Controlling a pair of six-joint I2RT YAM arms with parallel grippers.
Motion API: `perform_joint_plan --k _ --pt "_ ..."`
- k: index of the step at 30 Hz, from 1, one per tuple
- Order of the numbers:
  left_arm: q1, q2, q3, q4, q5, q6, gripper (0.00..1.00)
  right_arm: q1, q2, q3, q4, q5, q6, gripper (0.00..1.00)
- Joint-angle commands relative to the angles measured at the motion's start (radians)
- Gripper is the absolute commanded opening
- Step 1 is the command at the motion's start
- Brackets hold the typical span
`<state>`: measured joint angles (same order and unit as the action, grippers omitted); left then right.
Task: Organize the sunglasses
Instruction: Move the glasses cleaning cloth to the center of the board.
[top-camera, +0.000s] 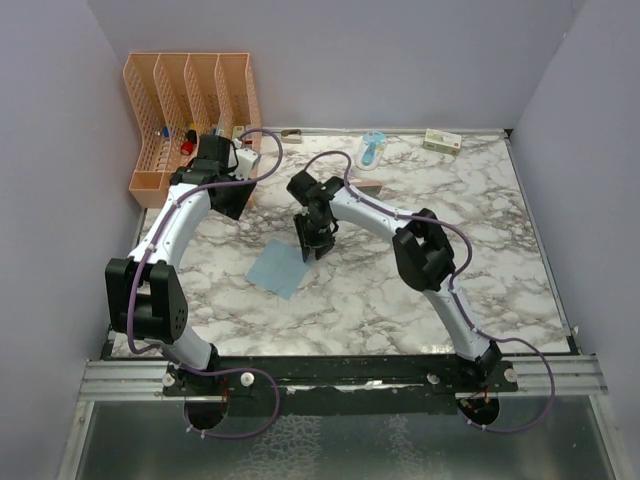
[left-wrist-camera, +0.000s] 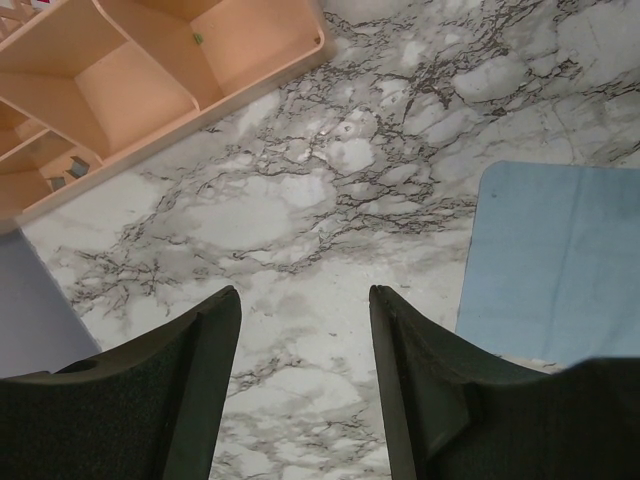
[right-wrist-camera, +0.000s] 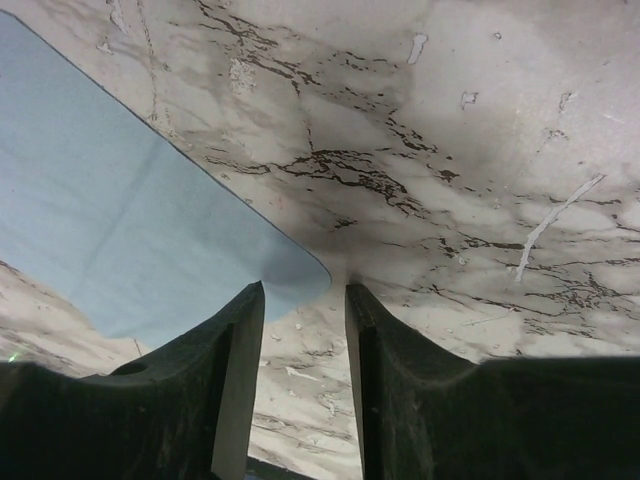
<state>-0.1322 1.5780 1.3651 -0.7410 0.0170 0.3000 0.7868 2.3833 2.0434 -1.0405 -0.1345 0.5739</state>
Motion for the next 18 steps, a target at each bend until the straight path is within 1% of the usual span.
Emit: perform_joint_plan --k 1,4,7,9,12,13,16,18 --pt "0.005 -0.009 0.017 0.016 0.022 -0.012 0.56 0.028 0.078 0.022 -0.004 0.072 0.000 0.36" --pt "0.005 -0.008 0.025 0.014 0.039 -0.010 0.56 0.044 0.100 0.035 -0.024 0.107 0.001 0.33" --pt "0.005 -0.022 0.022 0.026 0.088 -0.003 0.56 0.060 0.130 0.048 -0.053 0.138 0.010 0.28" --pt "0.005 -0.026 0.021 0.034 0.108 -0.003 0.56 0.070 0.146 0.051 -0.068 0.161 0.017 0.20" --pt "0.005 -0.015 0.030 0.029 0.112 -0.007 0.56 0.074 0.155 0.037 -0.078 0.184 0.037 0.04" --pt "0.005 -0.010 0.032 0.023 0.114 -0.006 0.56 0.074 0.153 0.030 -0.081 0.192 0.046 0.01" --pt "0.005 -0.007 0.035 0.019 0.135 -0.006 0.55 0.074 0.138 0.012 -0.093 0.230 0.073 0.01" --pt "0.005 -0.014 0.039 0.021 0.173 -0.006 0.54 0.074 0.110 -0.010 -0.093 0.264 0.093 0.01"
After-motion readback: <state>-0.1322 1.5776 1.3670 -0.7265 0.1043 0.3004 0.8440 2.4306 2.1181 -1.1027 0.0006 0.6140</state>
